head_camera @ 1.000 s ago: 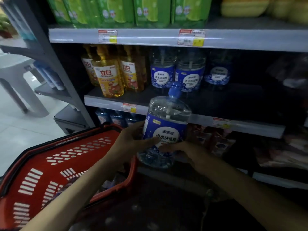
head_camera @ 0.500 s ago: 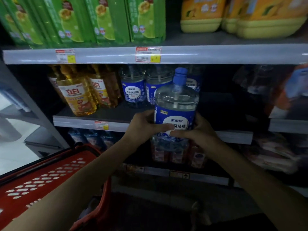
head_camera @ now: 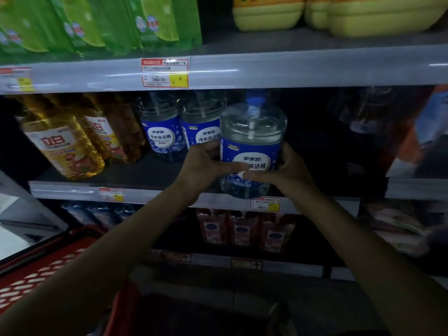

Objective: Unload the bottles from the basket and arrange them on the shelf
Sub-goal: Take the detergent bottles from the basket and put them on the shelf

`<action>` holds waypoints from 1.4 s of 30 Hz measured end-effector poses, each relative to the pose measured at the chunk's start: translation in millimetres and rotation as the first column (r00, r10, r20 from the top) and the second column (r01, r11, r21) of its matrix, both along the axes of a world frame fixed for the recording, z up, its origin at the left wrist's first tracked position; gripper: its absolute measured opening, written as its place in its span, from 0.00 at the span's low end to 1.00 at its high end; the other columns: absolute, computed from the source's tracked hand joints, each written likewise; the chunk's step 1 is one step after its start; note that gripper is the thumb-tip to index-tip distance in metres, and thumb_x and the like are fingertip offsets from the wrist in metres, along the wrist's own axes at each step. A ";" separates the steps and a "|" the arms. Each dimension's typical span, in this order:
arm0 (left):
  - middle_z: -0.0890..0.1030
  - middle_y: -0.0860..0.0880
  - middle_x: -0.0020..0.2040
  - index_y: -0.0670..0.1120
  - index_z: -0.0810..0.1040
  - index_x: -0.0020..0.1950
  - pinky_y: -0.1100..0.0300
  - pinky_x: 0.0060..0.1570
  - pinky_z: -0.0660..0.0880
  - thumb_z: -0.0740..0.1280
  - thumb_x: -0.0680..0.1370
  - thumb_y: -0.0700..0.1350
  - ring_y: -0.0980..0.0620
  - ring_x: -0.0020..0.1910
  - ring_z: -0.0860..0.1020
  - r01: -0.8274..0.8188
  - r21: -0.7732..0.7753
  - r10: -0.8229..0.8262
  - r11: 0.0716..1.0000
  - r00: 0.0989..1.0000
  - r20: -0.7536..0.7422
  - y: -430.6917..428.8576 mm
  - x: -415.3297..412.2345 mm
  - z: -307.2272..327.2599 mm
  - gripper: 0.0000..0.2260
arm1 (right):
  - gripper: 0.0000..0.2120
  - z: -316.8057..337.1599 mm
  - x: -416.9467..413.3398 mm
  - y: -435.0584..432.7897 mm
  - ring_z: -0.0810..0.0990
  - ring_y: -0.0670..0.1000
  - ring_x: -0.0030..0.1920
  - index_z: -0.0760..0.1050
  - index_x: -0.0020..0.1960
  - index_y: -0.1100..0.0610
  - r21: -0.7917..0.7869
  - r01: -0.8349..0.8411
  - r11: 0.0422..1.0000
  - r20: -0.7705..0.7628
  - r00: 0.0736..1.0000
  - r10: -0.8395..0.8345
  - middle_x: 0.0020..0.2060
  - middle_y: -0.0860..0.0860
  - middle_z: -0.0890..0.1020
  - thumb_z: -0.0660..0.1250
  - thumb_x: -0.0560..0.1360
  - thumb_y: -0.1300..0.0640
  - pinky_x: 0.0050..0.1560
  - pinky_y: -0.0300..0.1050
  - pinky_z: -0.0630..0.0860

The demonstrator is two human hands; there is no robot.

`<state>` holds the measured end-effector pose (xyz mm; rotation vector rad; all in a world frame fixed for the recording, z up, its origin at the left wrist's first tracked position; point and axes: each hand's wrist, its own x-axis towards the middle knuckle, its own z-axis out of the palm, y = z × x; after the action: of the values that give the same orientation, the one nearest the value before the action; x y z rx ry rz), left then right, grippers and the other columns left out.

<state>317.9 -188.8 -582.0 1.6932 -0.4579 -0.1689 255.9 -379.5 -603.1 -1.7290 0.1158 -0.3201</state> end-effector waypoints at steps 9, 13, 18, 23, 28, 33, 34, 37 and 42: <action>0.85 0.51 0.56 0.39 0.81 0.64 0.65 0.50 0.81 0.82 0.66 0.34 0.60 0.53 0.84 -0.127 -0.024 0.129 0.992 0.965 0.229 -32.0 27.0 -21.1 0.27 | 0.45 -18.4 31.7 -3.2 0.81 0.41 0.59 0.69 0.75 0.51 -0.051 0.172 0.984 0.094 0.982 -0.167 0.63 0.45 0.81 0.85 0.62 0.58 0.56 0.39 0.81; 0.85 0.51 0.56 0.41 0.82 0.63 0.65 0.50 0.81 0.83 0.66 0.40 0.59 0.54 0.84 -0.183 -0.034 0.185 0.983 0.936 0.300 -43.4 39.9 -27.6 0.26 | 0.44 -22.0 47.3 -7.9 0.81 0.42 0.60 0.68 0.76 0.51 -0.012 0.171 0.985 0.119 0.978 -0.169 0.64 0.46 0.81 0.83 0.64 0.63 0.57 0.40 0.81; 0.86 0.48 0.56 0.43 0.82 0.63 0.56 0.52 0.84 0.84 0.66 0.45 0.55 0.54 0.85 -0.250 -0.066 0.258 0.966 0.919 0.298 -54.7 54.1 -32.2 0.27 | 0.45 -19.7 63.7 -12.0 0.79 0.45 0.65 0.65 0.79 0.49 -0.020 0.153 0.988 0.175 0.974 -0.147 0.68 0.48 0.79 0.82 0.67 0.60 0.63 0.49 0.81; 0.85 0.47 0.56 0.48 0.83 0.63 0.53 0.51 0.84 0.84 0.64 0.54 0.51 0.54 0.85 -0.309 -0.057 0.312 0.949 0.905 0.290 -63.2 68.7 -35.6 0.29 | 0.40 -18.7 77.3 -19.0 0.81 0.44 0.63 0.69 0.74 0.50 -0.001 0.155 0.988 0.180 0.972 -0.152 0.66 0.48 0.81 0.81 0.67 0.63 0.62 0.49 0.81; 0.86 0.49 0.55 0.46 0.83 0.61 0.52 0.53 0.83 0.84 0.65 0.49 0.54 0.53 0.85 -0.361 -0.049 0.361 0.931 0.899 0.250 -68.2 72.5 -48.2 0.26 | 0.43 -26.7 83.5 -17.7 0.80 0.47 0.65 0.66 0.78 0.50 -0.024 0.159 0.987 0.150 0.977 -0.154 0.68 0.49 0.79 0.80 0.68 0.61 0.62 0.53 0.81; 0.86 0.51 0.56 0.48 0.82 0.63 0.54 0.54 0.83 0.83 0.66 0.50 0.56 0.54 0.84 -0.394 -0.040 0.390 0.918 0.883 0.262 -70.8 68.8 -48.4 0.27 | 0.44 -27.3 84.1 -14.2 0.79 0.46 0.66 0.63 0.80 0.48 -0.042 0.195 0.980 0.126 0.974 -0.189 0.70 0.48 0.78 0.80 0.69 0.61 0.63 0.48 0.81; 0.86 0.52 0.56 0.47 0.82 0.63 0.54 0.54 0.83 0.83 0.67 0.49 0.57 0.54 0.84 -0.390 -0.054 0.390 0.919 0.885 0.254 -71.0 66.4 -47.4 0.27 | 0.44 -26.2 83.2 -13.1 0.78 0.46 0.66 0.63 0.80 0.48 -0.046 0.199 0.979 0.124 0.973 -0.193 0.70 0.48 0.77 0.80 0.70 0.62 0.62 0.45 0.81; 0.86 0.52 0.57 0.45 0.81 0.64 0.55 0.55 0.83 0.82 0.69 0.43 0.57 0.55 0.84 -0.385 -0.117 0.401 0.916 0.889 0.219 -72.9 56.8 -46.9 0.25 | 0.43 -24.6 79.2 -9.3 0.78 0.45 0.66 0.63 0.80 0.50 -0.026 0.214 0.976 0.121 0.970 -0.210 0.70 0.49 0.78 0.79 0.71 0.63 0.59 0.35 0.79; 0.85 0.53 0.56 0.44 0.81 0.63 0.58 0.56 0.82 0.80 0.72 0.41 0.61 0.55 0.83 -0.444 -0.146 0.466 0.884 0.860 0.207 -72.6 41.9 -51.5 0.20 | 0.42 -21.2 66.8 0.5 0.80 0.47 0.64 0.64 0.79 0.51 -0.011 0.274 0.962 0.061 0.960 -0.273 0.68 0.51 0.79 0.79 0.71 0.61 0.56 0.34 0.80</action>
<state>359.8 -261.5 -633.5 1.6882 -0.2210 0.4021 322.8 -379.0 -624.4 -1.7222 0.3116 -0.5771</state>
